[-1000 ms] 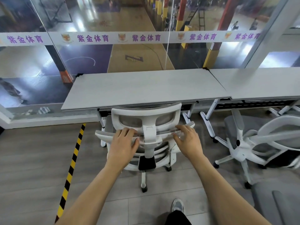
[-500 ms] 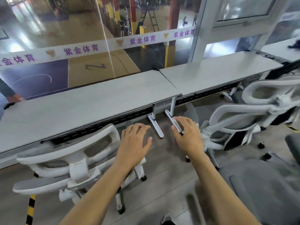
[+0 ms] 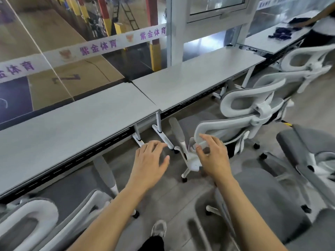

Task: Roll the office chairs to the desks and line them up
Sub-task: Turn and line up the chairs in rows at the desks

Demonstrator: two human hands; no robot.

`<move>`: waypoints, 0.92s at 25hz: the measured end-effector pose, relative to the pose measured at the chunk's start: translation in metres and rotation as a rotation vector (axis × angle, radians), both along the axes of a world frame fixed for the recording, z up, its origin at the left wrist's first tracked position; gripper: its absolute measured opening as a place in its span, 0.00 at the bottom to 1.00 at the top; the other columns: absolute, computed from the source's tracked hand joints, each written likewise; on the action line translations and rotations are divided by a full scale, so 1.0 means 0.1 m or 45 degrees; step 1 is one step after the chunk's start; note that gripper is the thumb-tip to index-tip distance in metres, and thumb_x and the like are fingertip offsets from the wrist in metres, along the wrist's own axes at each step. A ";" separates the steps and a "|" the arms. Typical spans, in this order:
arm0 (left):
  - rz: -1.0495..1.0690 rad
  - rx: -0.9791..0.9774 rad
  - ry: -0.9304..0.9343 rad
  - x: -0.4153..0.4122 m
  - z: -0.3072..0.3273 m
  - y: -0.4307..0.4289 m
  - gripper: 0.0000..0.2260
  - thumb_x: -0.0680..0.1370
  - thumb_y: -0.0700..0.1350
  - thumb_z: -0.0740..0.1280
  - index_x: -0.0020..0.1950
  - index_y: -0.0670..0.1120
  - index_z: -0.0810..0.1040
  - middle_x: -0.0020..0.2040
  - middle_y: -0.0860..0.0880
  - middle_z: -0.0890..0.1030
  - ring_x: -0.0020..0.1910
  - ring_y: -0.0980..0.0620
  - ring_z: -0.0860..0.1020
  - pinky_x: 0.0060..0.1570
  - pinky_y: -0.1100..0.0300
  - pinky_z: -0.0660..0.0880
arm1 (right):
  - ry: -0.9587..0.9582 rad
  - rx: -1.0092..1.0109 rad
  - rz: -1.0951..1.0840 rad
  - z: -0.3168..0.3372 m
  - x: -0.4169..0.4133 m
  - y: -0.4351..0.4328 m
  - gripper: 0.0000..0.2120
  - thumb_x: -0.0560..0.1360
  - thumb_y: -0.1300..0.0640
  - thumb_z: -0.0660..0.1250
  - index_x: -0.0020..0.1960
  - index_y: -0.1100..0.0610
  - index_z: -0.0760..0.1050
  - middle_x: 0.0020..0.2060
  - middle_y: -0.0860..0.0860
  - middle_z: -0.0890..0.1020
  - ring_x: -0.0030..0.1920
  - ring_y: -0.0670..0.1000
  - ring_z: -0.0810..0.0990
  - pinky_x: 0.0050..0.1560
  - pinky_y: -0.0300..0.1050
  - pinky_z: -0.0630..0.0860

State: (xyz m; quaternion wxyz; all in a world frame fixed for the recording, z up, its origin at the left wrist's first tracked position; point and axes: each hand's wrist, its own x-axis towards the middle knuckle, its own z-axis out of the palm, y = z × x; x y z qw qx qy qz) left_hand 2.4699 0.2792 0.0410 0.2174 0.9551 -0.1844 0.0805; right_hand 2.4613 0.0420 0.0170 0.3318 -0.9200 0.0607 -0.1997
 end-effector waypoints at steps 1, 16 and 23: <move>-0.035 0.004 0.004 0.11 -0.03 -0.18 0.16 0.79 0.56 0.59 0.65 0.55 0.73 0.63 0.55 0.73 0.64 0.50 0.71 0.64 0.53 0.66 | 0.030 0.001 -0.041 -0.03 0.04 -0.19 0.18 0.77 0.53 0.70 0.66 0.51 0.77 0.60 0.50 0.80 0.58 0.54 0.77 0.62 0.50 0.70; -0.369 0.119 0.312 1.79 -0.84 -2.47 0.25 0.83 0.58 0.57 0.78 0.51 0.61 0.76 0.47 0.67 0.75 0.43 0.64 0.75 0.47 0.60 | 0.250 0.118 -0.646 -0.12 1.04 -2.58 0.18 0.80 0.55 0.63 0.69 0.52 0.72 0.59 0.58 0.77 0.61 0.62 0.75 0.62 0.60 0.72; -0.169 0.035 0.159 1.75 -1.03 -2.66 0.15 0.82 0.56 0.58 0.66 0.53 0.72 0.57 0.50 0.76 0.58 0.46 0.72 0.67 0.47 0.68 | 0.446 0.260 -0.389 -0.13 1.37 -3.18 0.24 0.85 0.44 0.49 0.70 0.57 0.71 0.76 0.58 0.66 0.78 0.54 0.59 0.75 0.53 0.56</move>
